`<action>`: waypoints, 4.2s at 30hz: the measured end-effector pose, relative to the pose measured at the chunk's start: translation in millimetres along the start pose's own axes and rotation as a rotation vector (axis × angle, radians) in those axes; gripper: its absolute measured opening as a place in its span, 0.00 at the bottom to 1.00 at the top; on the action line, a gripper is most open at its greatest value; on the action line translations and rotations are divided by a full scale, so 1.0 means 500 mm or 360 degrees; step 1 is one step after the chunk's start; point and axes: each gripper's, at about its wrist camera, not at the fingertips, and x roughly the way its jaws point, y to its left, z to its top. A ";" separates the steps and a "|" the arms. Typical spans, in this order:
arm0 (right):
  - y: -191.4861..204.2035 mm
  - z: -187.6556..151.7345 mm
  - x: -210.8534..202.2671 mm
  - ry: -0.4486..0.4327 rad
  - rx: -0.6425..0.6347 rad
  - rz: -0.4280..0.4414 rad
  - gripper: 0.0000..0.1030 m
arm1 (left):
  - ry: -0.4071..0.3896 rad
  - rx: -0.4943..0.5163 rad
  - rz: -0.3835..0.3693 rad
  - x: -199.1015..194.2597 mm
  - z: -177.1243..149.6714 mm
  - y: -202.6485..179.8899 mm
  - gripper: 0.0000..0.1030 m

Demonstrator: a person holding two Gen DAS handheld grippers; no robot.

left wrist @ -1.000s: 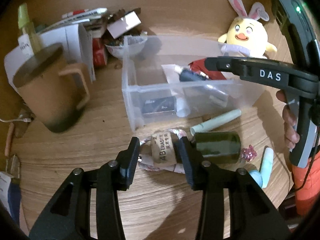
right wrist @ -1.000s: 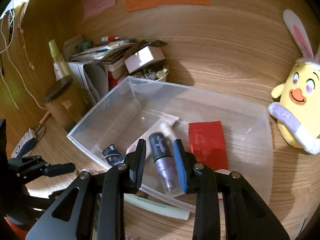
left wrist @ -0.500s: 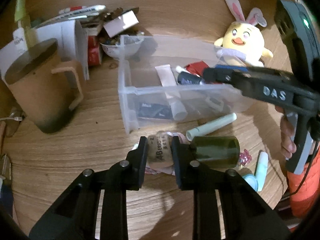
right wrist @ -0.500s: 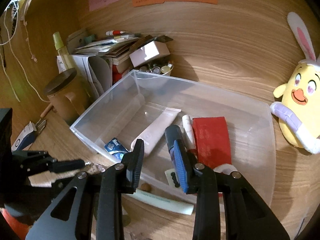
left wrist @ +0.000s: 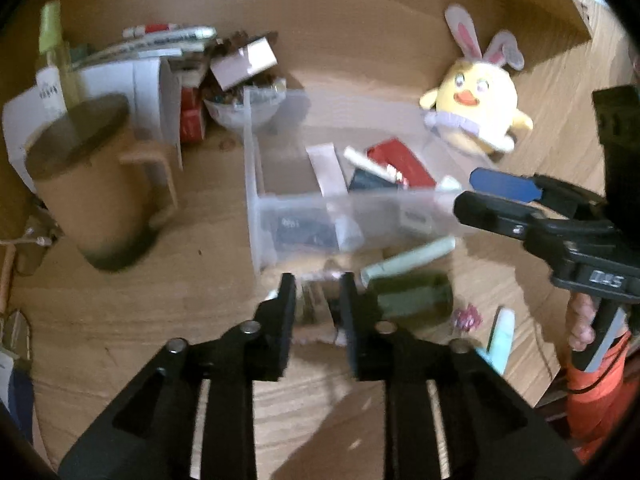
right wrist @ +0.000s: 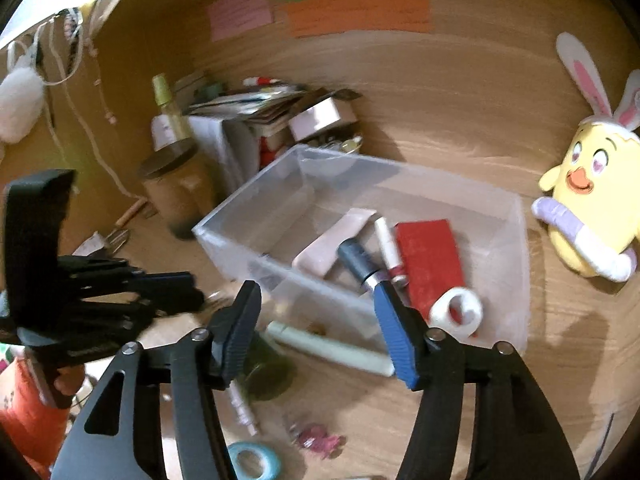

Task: Organize objects
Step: 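Grasp the green glass bottle with the right gripper, then carry the green bottle into the box with the right gripper while the left grasps the teal tape roll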

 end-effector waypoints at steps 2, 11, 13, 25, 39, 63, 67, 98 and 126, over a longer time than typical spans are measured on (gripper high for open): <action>0.016 -0.012 0.001 0.0018 -0.0037 0.0024 0.54 | 0.0042 -0.0002 -0.0006 0.014 -0.009 -0.001 0.29; 0.060 -0.052 0.047 0.0157 -0.0143 0.0098 0.55 | 0.0058 -0.0053 -0.0031 0.036 -0.023 0.012 0.26; 0.062 -0.057 0.059 0.0189 -0.0139 0.0124 0.55 | 0.0050 -0.0071 -0.0046 0.036 -0.023 0.017 0.26; 0.072 -0.077 0.102 0.0288 -0.0106 0.0279 0.41 | -0.0151 -0.0109 0.0015 -0.042 0.002 0.032 0.23; 0.060 -0.060 0.019 0.0103 -0.0019 0.0293 0.37 | -0.0384 -0.0151 0.0042 -0.105 0.095 0.018 0.23; -0.077 -0.028 -0.107 -0.0183 0.0257 0.0152 0.37 | -0.0153 -0.0085 0.0218 0.049 0.144 -0.010 0.24; -0.093 -0.029 -0.116 -0.0210 0.0289 0.0119 0.37 | -0.0169 -0.0032 0.0201 0.023 0.127 -0.037 0.36; -0.147 0.061 -0.158 -0.0393 0.0292 -0.0102 0.37 | 0.0125 0.0208 -0.0098 0.022 -0.117 -0.204 0.63; -0.181 0.116 0.028 -0.0101 0.0328 -0.0052 0.37 | 0.0053 0.0199 -0.0204 0.026 -0.101 -0.184 0.38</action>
